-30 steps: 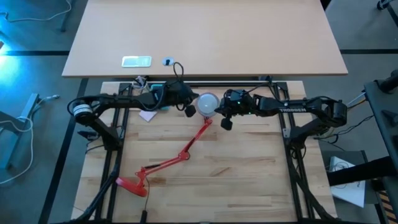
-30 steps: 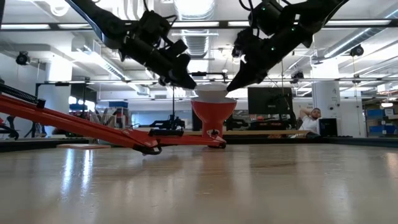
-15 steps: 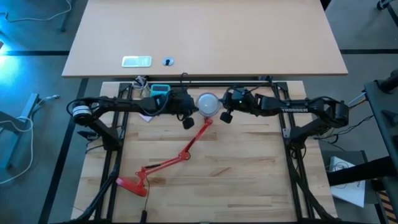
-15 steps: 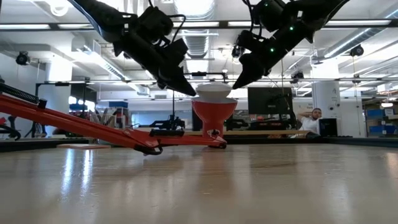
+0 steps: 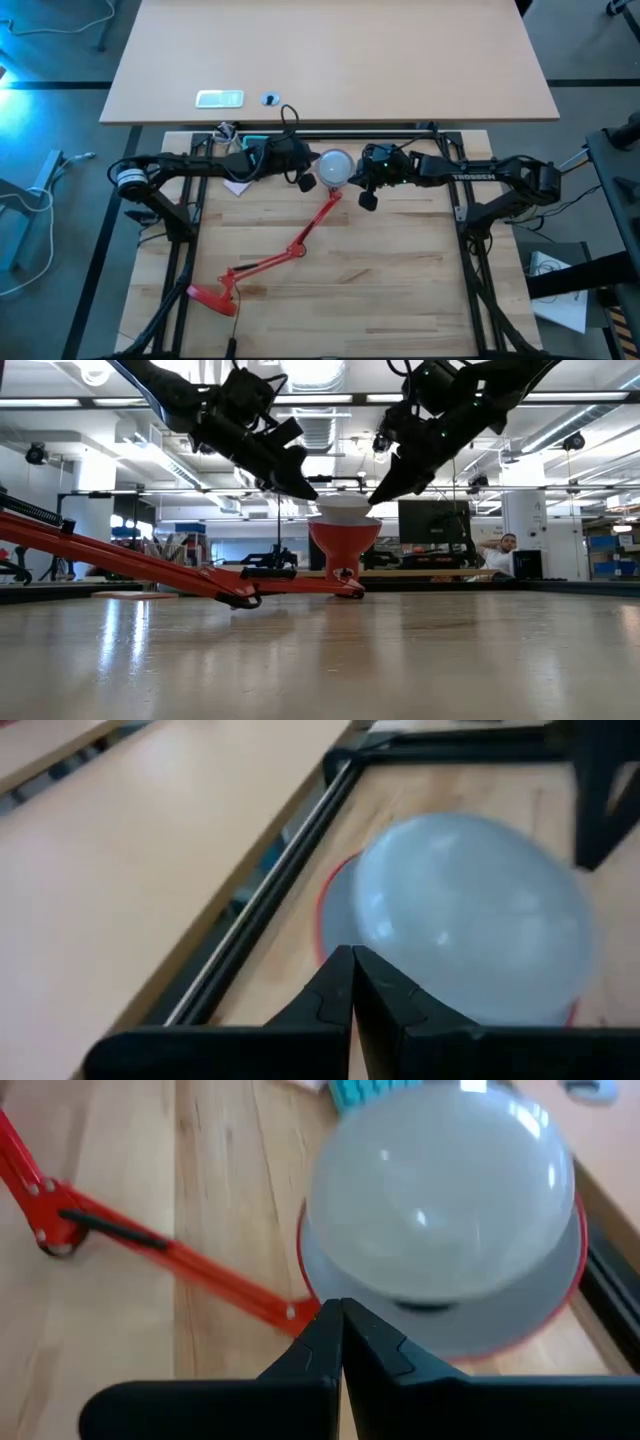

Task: Screw lightbulb
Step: Remove the light bulb from the red lamp

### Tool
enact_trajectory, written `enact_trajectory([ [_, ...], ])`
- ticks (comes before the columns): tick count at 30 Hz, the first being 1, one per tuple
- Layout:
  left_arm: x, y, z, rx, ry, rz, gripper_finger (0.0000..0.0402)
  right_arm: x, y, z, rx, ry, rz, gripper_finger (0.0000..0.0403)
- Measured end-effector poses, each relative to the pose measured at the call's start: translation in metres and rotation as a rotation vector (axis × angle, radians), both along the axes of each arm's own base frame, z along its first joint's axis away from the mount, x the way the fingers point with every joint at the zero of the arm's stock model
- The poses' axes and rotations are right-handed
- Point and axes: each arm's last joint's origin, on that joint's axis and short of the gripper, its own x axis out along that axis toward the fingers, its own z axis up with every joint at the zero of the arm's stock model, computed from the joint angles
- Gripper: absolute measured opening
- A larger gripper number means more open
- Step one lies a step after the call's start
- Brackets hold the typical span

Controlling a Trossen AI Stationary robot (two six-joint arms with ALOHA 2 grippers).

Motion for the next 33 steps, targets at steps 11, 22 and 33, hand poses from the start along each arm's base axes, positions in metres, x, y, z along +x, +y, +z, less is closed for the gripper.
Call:
enact_trajectory([
  [11, 0.001, -0.015, -0.005, -0.046, 0.068, -0.077, 0.0000, -0.001, -0.009, 0.003, -0.159, 0.015, -0.164, 0.0000],
  [22, -0.008, -0.019, 0.001, -0.004, 0.127, 0.036, 0.0000, -0.002, -0.010, 0.003, -0.160, 0.030, -0.170, 0.0000],
  [33, -0.002, 0.003, -0.002, 0.002, 0.014, -0.041, 0.0000, 0.007, -0.009, -0.006, -0.059, -0.009, -0.078, 0.0000],
])
